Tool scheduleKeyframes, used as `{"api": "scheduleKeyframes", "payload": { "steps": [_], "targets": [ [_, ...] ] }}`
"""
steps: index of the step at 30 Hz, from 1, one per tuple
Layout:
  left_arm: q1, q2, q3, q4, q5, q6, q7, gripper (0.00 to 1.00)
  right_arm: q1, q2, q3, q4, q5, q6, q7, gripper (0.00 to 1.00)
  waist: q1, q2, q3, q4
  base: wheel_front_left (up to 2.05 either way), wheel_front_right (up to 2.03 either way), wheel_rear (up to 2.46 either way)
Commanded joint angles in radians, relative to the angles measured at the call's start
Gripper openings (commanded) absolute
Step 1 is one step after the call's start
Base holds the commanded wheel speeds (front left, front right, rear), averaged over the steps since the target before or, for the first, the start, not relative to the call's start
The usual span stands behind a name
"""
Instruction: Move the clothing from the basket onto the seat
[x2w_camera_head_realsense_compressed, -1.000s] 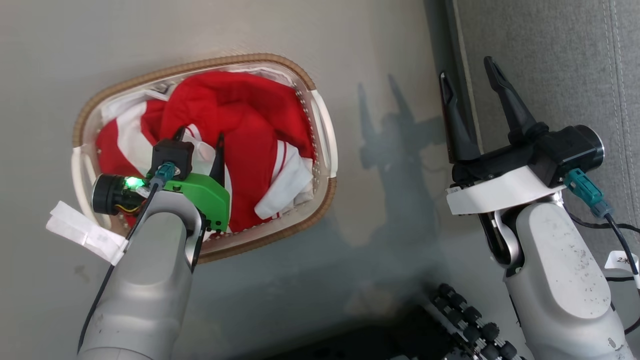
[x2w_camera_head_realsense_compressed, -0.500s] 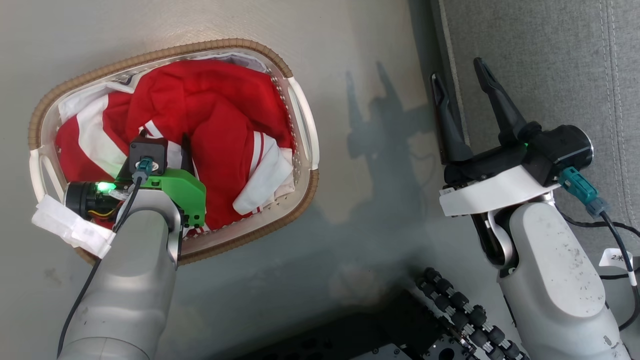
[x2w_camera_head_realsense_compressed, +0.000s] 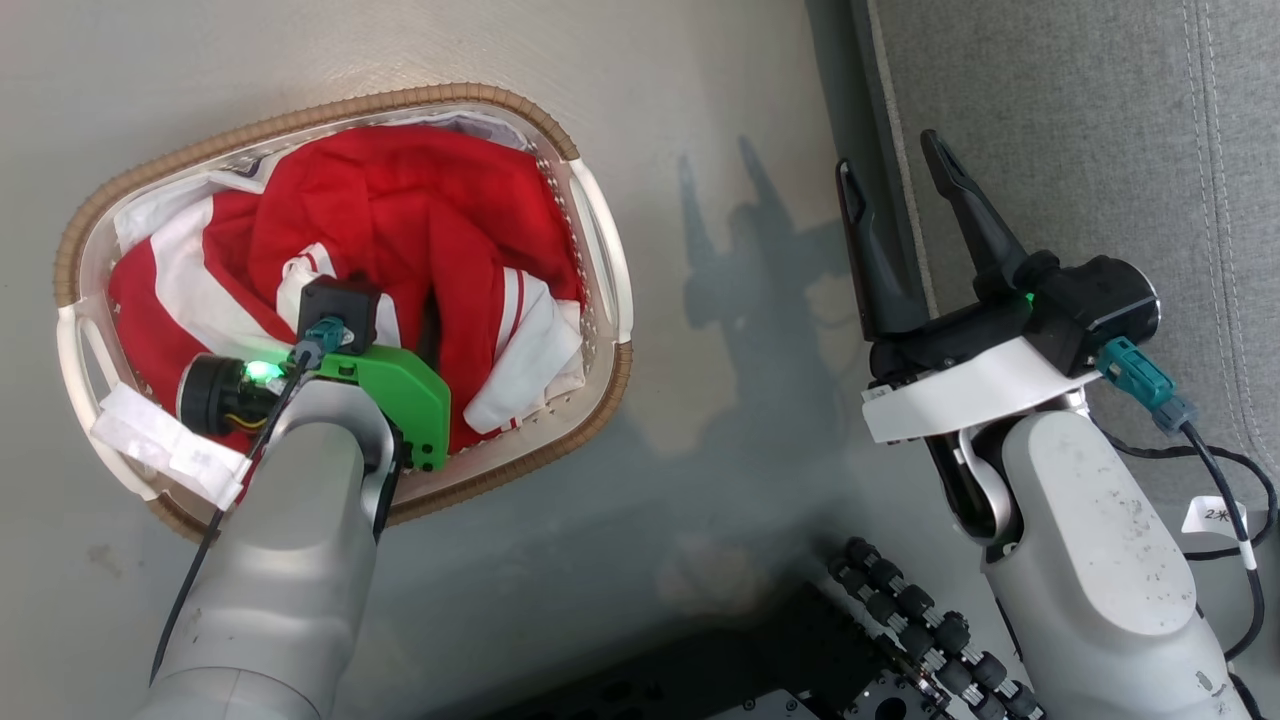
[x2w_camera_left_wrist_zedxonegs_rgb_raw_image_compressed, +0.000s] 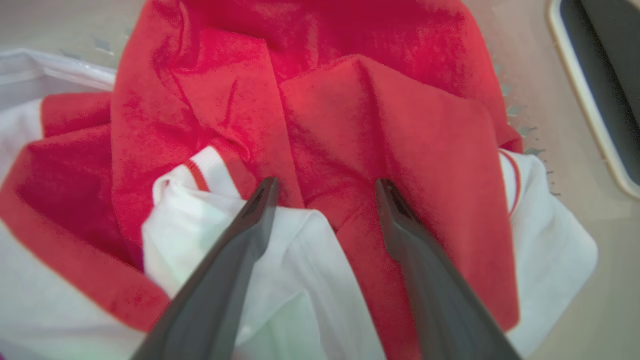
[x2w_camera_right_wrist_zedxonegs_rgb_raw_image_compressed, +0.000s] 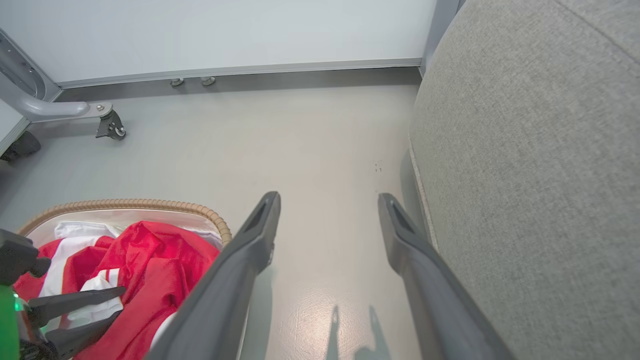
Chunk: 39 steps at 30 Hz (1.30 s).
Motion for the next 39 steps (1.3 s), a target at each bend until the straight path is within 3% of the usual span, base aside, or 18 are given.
{"api": "scheduleKeyframes", "payload": {
  "steps": [1,7,16,17,18,19,27,39],
  "targets": [
    [0.000,0.004,-0.002,0.018,-0.014,-0.009,0.001,1.00,-0.011,-0.002,0.004,0.005,0.005,-0.001,-0.004,1.00,0.0000,-0.0001,-0.001,-0.001,0.00,0.00,0.00],
    [-0.031,0.000,-0.031,0.087,-0.021,-0.017,0.011,1.00,-0.007,-0.002,0.007,0.012,0.002,-0.001,-0.004,1.00,0.0000,-0.0001,0.002,0.003,0.00,0.00,0.00],
    [-0.043,-0.001,-0.085,0.129,0.007,0.030,0.107,1.00,-0.011,-0.002,0.011,0.018,-0.010,-0.001,-0.004,1.00,0.0000,-0.0001,0.011,0.012,0.00,0.00,0.00],
    [-0.044,-0.001,-0.088,0.131,0.007,0.032,0.117,0.48,-0.012,-0.002,0.011,0.018,-0.010,-0.001,-0.004,1.00,0.0000,-0.0001,0.012,0.013,0.00,0.00,0.00],
    [-0.045,-0.001,-0.090,0.132,0.003,0.033,0.123,0.15,-0.014,-0.002,0.012,0.019,-0.010,-0.001,-0.004,1.00,0.0000,-0.0001,0.012,0.013,0.00,0.00,0.00],
    [-0.045,-0.001,-0.090,0.133,-0.002,0.036,0.130,0.00,-0.015,-0.002,0.012,0.019,-0.010,-0.001,-0.004,1.00,0.0000,-0.0001,0.012,0.014,0.00,0.00,0.00],
    [-0.011,-0.001,-0.089,0.133,-0.033,0.031,0.121,0.00,0.000,-0.002,0.002,0.031,-0.020,-0.001,-0.004,1.00,0.0000,-0.0001,-0.042,0.028,0.00,0.00,0.00],
    [0.116,-0.002,-0.162,0.019,-0.161,-0.019,0.006,0.00,0.066,-0.003,0.018,0.084,-0.051,-0.001,-0.004,1.00,0.0000,-0.0001,-0.273,0.080,0.00,0.00,0.00]
  ]
}}
